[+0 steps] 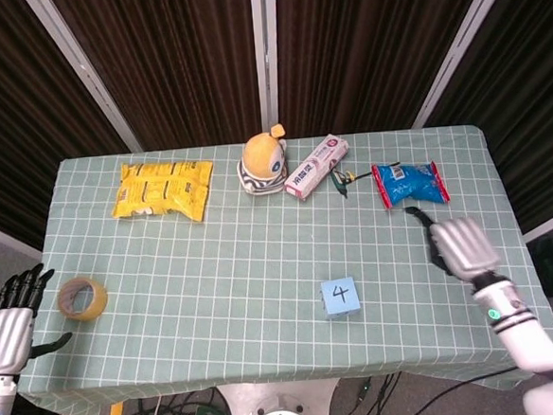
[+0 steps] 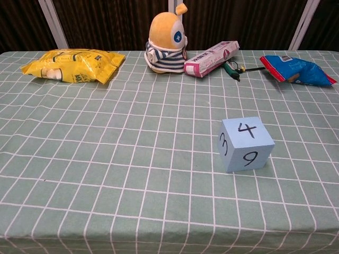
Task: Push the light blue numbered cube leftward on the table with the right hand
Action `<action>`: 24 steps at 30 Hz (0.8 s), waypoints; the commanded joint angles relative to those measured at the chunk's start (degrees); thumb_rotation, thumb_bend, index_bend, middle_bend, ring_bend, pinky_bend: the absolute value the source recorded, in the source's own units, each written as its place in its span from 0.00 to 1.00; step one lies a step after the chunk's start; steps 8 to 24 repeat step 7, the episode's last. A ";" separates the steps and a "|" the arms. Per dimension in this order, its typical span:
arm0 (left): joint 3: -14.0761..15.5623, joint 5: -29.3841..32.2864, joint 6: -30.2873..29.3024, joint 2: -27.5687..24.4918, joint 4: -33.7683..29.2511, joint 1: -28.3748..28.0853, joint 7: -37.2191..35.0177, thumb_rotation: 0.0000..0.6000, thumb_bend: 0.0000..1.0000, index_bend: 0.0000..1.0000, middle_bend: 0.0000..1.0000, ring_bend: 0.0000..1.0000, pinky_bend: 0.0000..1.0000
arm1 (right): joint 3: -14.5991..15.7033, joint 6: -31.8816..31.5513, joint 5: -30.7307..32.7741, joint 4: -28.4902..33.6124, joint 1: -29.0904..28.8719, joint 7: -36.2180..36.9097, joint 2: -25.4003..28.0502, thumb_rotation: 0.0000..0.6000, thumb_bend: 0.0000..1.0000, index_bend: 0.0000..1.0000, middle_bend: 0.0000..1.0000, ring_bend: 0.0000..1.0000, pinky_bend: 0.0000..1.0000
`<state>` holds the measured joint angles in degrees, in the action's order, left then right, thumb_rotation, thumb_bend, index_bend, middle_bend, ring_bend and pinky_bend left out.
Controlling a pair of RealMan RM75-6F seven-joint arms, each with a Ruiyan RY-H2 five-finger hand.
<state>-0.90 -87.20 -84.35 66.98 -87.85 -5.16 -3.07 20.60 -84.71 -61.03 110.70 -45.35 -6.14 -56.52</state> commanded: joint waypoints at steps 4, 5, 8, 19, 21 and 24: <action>0.50 -1.43 -0.53 1.27 -0.57 -0.09 1.04 1.00 0.00 0.07 0.00 0.00 0.01 | -1.84 -20.07 -5.31 -24.94 29.26 4.63 -11.37 1.00 0.13 0.00 0.09 0.04 0.06; 0.60 -1.71 -0.66 1.57 -0.58 -0.08 1.26 1.00 0.00 0.07 0.00 0.00 0.01 | -2.80 -21.20 -5.96 -27.63 30.92 6.08 -13.04 1.00 0.05 0.00 0.02 0.00 0.01; 0.53 -2.10 -1.32 2.29 -0.55 0.03 2.32 1.00 0.00 0.07 0.00 0.00 0.01 | -3.70 -20.83 -7.74 -31.36 33.24 9.83 -14.66 1.00 0.00 0.00 0.00 0.00 0.00; 0.53 -2.10 -1.32 2.29 -0.55 0.03 2.32 1.00 0.00 0.07 0.00 0.00 0.01 | -3.70 -20.83 -7.74 -31.36 33.24 9.83 -14.66 1.00 0.00 0.00 0.00 0.00 0.00; 0.53 -2.10 -1.32 2.29 -0.55 0.03 2.32 1.00 0.00 0.07 0.00 0.00 0.01 | -3.70 -20.83 -7.74 -31.36 33.24 9.83 -14.66 1.00 0.00 0.00 0.00 0.00 0.00; 0.53 -2.10 -1.32 2.29 -0.55 0.03 2.32 1.00 0.00 0.07 0.00 0.00 0.01 | -3.70 -20.83 -7.74 -31.36 33.24 9.83 -14.66 1.00 0.00 0.00 0.00 0.00 0.00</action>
